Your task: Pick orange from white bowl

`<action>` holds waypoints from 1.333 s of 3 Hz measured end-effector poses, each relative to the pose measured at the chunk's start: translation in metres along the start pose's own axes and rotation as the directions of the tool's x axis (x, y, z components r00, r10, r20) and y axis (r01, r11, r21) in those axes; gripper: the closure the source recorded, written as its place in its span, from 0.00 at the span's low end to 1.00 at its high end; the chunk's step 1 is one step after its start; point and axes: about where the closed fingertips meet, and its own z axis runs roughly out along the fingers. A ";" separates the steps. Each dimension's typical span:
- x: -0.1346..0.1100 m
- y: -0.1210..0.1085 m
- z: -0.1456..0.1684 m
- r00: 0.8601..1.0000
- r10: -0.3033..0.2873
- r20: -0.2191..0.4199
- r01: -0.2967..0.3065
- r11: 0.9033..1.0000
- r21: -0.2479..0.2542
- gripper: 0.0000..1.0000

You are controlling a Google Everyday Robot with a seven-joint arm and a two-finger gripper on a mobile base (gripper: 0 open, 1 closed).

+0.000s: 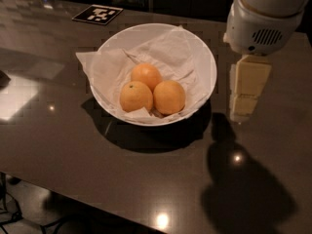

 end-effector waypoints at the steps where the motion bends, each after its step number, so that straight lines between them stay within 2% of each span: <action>1: -0.005 -0.006 -0.002 1.000 -0.001 0.022 0.001 1.000 0.027 0.00; 2: -0.065 -0.015 0.000 0.997 -0.021 0.075 0.023 0.999 -0.025 0.00; 4: -0.077 -0.025 -0.003 0.991 -0.003 0.130 0.000 1.000 0.022 0.00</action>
Offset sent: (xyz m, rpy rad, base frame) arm 0.0073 0.0640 0.0074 0.0625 0.0858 0.0557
